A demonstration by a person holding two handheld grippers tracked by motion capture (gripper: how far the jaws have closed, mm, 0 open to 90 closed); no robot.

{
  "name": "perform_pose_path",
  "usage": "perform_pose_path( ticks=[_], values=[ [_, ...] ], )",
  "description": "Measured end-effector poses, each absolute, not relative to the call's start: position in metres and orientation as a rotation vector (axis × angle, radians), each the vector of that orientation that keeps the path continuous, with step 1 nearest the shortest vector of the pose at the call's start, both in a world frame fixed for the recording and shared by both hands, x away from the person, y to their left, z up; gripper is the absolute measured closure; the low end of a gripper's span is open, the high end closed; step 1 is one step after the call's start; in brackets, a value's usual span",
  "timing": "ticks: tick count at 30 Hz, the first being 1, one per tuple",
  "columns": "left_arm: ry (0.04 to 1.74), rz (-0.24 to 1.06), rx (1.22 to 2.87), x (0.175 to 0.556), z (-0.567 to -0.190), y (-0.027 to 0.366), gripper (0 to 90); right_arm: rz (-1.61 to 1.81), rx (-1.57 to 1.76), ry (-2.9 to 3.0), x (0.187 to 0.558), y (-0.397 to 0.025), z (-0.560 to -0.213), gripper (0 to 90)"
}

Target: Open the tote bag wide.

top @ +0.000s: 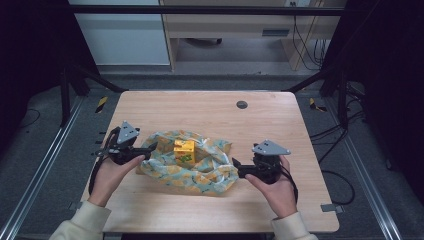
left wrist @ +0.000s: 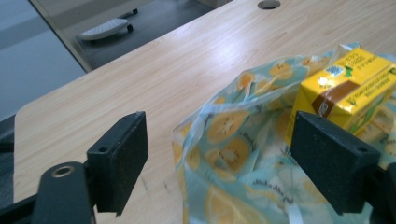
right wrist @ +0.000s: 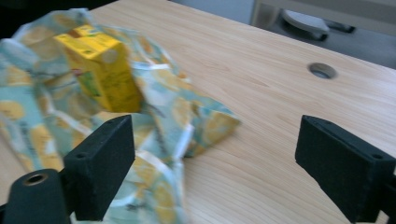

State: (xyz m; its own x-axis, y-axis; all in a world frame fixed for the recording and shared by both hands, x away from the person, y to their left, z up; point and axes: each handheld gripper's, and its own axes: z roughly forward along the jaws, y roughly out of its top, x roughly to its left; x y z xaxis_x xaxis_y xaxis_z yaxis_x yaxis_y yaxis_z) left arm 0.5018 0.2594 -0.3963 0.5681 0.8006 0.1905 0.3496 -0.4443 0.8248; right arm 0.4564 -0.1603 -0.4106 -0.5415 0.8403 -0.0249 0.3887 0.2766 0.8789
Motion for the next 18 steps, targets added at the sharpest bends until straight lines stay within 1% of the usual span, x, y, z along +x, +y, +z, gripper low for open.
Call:
perform_pose_path(
  ticks=[5,10,14,18],
  values=[
    [0.958,0.747,2.070,0.493,-0.404,0.275,13.9,1.164,1.189,2.027,0.458,-0.187,-0.417,7.9],
    [1.042,0.735,2.109,0.489,-0.421,0.297,10.6,1.107,1.270,2.038,0.461,-0.208,-0.433,6.6],
    [1.122,0.708,2.098,0.490,-0.436,0.313,9.0,1.077,1.337,2.035,0.464,-0.221,-0.444,6.6],
    [1.142,0.684,2.100,0.489,-0.447,0.323,7.7,1.106,1.406,2.000,0.467,-0.234,-0.448,6.8]
  ],
)
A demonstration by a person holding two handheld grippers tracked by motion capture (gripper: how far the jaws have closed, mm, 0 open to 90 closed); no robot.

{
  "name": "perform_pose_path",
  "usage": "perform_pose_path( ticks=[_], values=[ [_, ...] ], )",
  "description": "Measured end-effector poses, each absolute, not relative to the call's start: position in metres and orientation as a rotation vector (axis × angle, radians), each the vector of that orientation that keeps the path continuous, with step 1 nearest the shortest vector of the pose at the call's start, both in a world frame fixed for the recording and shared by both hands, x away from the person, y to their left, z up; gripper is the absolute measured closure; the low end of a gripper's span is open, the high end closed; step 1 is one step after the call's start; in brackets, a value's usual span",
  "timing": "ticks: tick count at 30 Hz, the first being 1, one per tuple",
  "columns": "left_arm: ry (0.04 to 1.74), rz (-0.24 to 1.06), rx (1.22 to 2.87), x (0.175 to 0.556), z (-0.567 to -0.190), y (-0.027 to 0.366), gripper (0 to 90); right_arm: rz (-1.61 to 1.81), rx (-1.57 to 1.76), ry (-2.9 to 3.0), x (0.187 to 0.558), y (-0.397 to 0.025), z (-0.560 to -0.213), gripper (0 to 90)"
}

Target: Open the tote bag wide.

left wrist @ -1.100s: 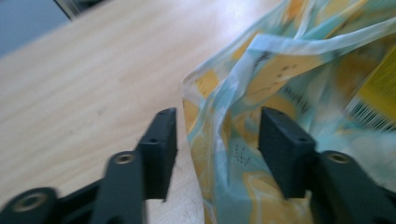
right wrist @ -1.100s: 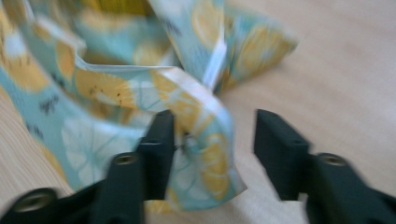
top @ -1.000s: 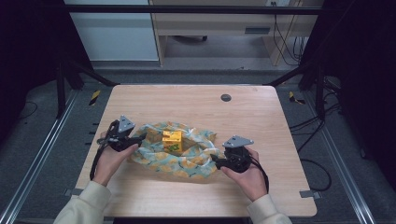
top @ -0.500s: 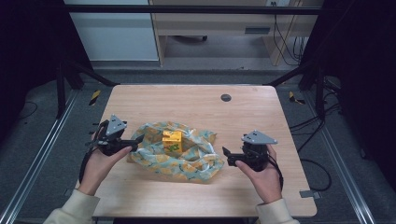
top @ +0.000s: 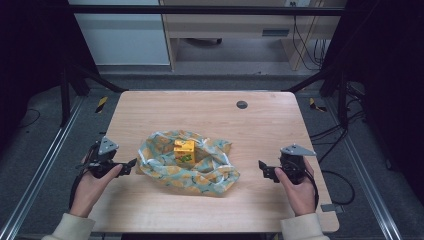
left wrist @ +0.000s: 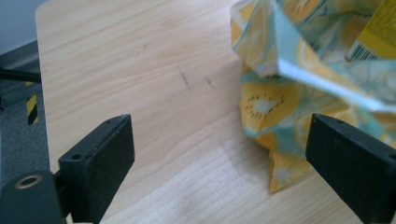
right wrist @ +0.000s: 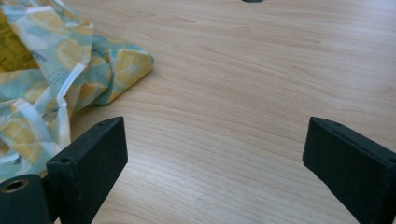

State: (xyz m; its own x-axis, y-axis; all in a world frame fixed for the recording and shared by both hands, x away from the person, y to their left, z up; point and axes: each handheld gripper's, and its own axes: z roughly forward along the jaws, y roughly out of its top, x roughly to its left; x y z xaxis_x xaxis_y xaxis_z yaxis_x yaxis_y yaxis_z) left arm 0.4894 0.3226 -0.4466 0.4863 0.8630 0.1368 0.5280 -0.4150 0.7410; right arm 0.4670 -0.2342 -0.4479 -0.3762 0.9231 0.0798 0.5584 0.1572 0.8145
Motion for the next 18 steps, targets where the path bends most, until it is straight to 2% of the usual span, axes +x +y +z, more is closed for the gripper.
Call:
perform_pose_path(
  ticks=[6,12,18],
  values=[
    [1.150,0.678,2.154,0.484,-0.461,0.337,5.9,1.047,1.431,2.010,0.466,-0.243,-0.459,10.5],
    [1.202,0.663,2.149,0.482,-0.469,0.343,5.9,0.924,1.453,2.071,0.462,-0.245,-0.478,10.5],
    [1.214,0.636,2.157,0.480,-0.473,0.344,6.1,0.883,1.372,2.081,0.458,-0.235,-0.480,9.7]
  ],
)
